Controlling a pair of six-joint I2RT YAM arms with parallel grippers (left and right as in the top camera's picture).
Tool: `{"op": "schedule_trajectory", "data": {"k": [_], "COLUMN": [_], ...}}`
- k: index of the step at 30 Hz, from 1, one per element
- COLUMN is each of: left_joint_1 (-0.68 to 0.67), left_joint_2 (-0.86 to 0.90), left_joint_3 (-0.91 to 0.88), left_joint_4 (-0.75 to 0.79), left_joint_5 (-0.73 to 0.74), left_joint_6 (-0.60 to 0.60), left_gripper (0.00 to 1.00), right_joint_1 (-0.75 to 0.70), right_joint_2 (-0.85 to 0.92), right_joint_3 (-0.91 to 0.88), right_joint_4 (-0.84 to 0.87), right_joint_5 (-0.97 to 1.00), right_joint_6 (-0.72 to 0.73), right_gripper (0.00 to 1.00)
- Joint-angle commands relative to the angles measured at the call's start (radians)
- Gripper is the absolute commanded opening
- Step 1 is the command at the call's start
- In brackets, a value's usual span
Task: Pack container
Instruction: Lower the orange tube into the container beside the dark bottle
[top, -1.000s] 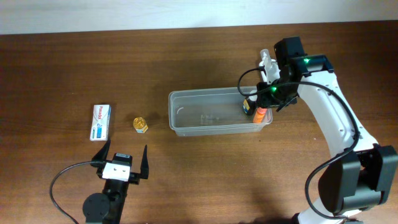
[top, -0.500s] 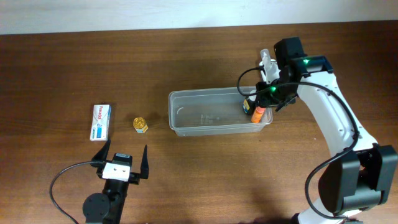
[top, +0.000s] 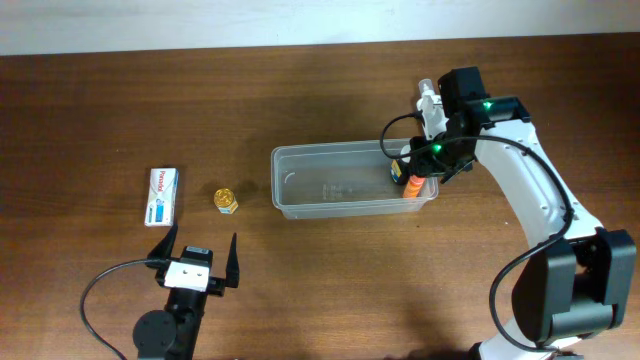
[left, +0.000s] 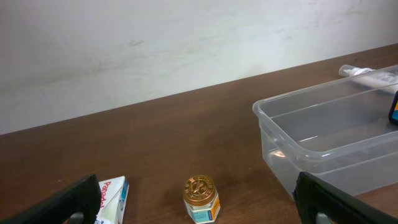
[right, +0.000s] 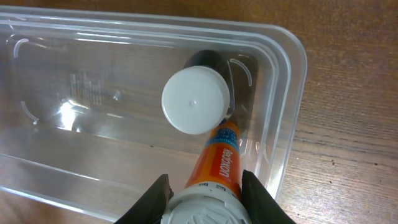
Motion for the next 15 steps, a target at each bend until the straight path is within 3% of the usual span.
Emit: {"op": "schedule_trajectory", "data": {"k": [1, 5, 7, 15], "left_joint_1": [0.006, 0.006, 0.006, 0.006], "left_joint_2": [-0.008, -0.008, -0.008, -0.008], "left_joint_3": [-0.002, -0.002, -0.002, -0.002], "left_joint_4": [-0.005, -0.005, -0.005, -0.005], "left_joint_5": [0.004, 0.004, 0.004, 0.004], "left_joint_6": [0.013, 0.013, 0.013, 0.013], "left_gripper": [0.99, 0.99, 0.99, 0.99], "right_joint_1": [0.01, 0.01, 0.01, 0.01], "right_joint_2": [0.002, 0.002, 0.002, 0.002], "right_joint_3": [-0.01, -0.003, 0.0, 0.037], "right_joint_4": [0.01, 0.007, 0.005, -0.016], "right_joint_5": [-0.012, -0.012, -0.012, -0.012], "right_joint_6": [0.008, 0.008, 0.008, 0.007], "right_gripper": [0.29, 0.29, 0.36, 0.37]}}
